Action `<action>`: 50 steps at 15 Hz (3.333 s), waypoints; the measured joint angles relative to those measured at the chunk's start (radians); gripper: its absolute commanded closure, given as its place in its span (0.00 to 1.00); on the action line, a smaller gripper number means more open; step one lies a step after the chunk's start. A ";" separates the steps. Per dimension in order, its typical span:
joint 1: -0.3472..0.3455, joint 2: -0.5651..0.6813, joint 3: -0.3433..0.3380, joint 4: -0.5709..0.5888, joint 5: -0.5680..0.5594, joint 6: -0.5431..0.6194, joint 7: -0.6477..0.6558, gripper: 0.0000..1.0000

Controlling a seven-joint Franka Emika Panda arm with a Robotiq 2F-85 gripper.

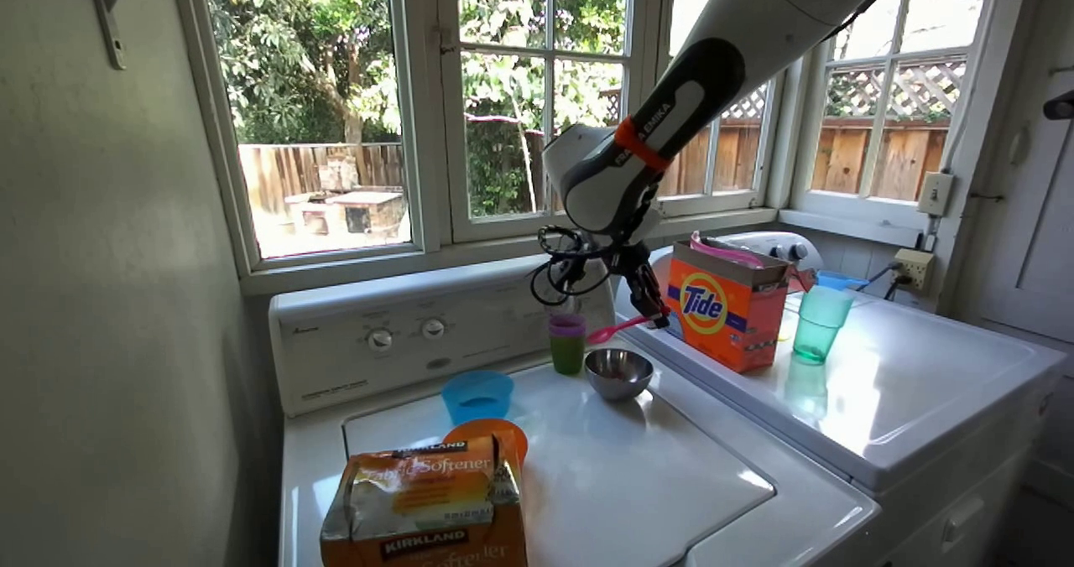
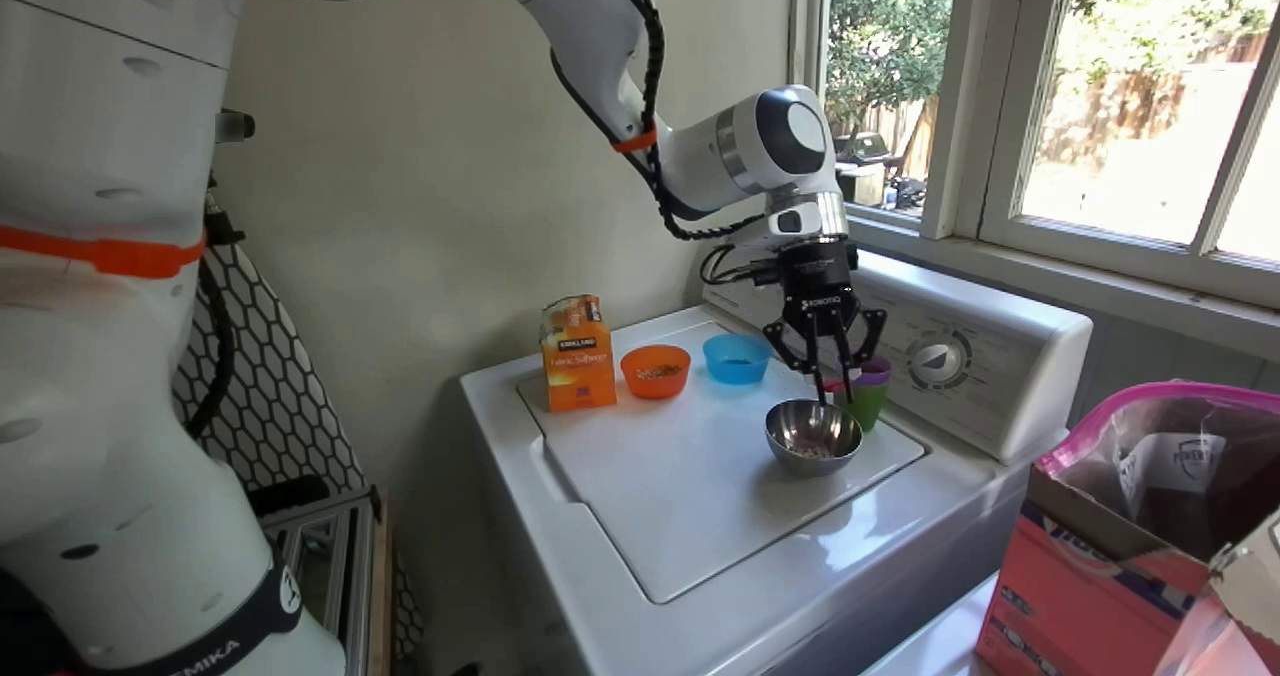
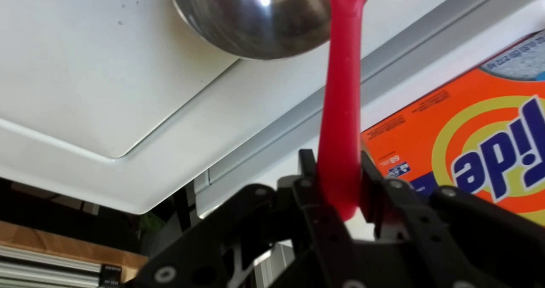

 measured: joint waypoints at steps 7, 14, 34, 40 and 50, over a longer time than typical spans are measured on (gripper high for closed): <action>0.052 -0.008 -0.047 0.109 -0.136 0.021 0.015 0.94; 0.103 0.042 -0.045 0.221 -0.269 -0.065 -0.049 0.94; 0.103 0.145 -0.029 0.285 -0.268 -0.098 -0.266 0.94; 0.104 0.173 -0.029 0.303 -0.268 -0.108 -0.326 0.94; 0.150 0.247 -0.041 0.412 -0.287 -0.180 -0.328 0.94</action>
